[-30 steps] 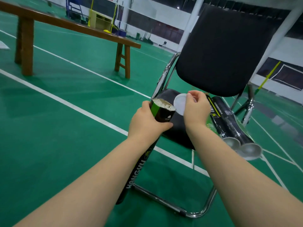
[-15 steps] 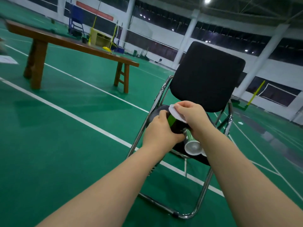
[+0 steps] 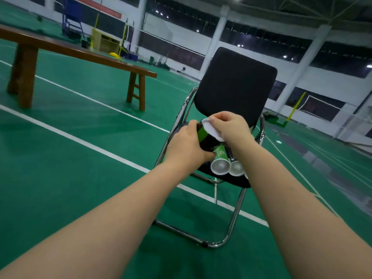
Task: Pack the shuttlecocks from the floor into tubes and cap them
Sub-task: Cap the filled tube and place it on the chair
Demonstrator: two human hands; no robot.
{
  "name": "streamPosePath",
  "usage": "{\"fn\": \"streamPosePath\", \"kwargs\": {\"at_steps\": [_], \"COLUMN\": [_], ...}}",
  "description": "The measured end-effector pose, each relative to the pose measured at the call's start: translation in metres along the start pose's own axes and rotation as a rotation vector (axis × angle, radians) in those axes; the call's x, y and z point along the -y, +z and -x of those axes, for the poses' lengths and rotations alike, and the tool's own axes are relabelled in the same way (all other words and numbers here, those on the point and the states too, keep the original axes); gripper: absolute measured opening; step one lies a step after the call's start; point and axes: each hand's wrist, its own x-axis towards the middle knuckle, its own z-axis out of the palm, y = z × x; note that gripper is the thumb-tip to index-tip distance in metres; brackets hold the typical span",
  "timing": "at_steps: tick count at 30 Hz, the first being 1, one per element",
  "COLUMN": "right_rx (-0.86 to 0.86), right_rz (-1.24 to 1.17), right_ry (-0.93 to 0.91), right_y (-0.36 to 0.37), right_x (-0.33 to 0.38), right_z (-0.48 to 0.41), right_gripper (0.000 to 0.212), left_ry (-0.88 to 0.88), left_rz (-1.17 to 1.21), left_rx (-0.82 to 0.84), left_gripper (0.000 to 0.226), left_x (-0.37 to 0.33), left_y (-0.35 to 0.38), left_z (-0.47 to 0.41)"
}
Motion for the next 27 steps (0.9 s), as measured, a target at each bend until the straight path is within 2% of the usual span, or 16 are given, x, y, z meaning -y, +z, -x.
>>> {"fn": "streamPosePath", "kwargs": {"at_steps": [6,12,15,18,21,23,25,27], "right_rx": [0.161,0.149,0.139,0.101,0.012,-0.045,-0.045,-0.029], "right_rz": [-0.219,-0.438,-0.627,-0.719,-0.707,-0.658,-0.609,-0.596], "right_ry": [0.251,0.392,0.489,0.631,0.725,0.76,0.781,0.789], "right_y": [0.013,0.022,0.023,0.028,0.043,0.055,0.067,0.078], "right_x": [-0.008,-0.023,-0.03,-0.044,-0.072,-0.095,-0.118,-0.136], "right_z": [-0.002,0.002,0.007,0.016,0.028,0.04,0.054,0.066], "right_gripper": [0.019,0.013,0.013,0.029,0.026,0.024,0.021,0.015], "left_ry": [-0.003,0.0,-0.006,-0.122,-0.327,-0.475,-0.593,-0.63], "left_rz": [0.016,0.02,0.06,0.21,0.358,0.567,0.749,0.774], "left_rx": [0.003,-0.002,0.007,0.13,0.354,0.478,0.577,0.628], "left_gripper": [0.065,0.067,0.066,0.069,0.084,0.089,0.084,0.075], "left_x": [0.005,0.013,0.015,0.022,0.038,0.052,0.065,0.079], "left_y": [0.003,0.012,0.017,0.031,0.053,0.066,0.073,0.078], "left_z": [0.003,0.01,0.012,0.02,0.039,0.055,0.071,0.084]}}
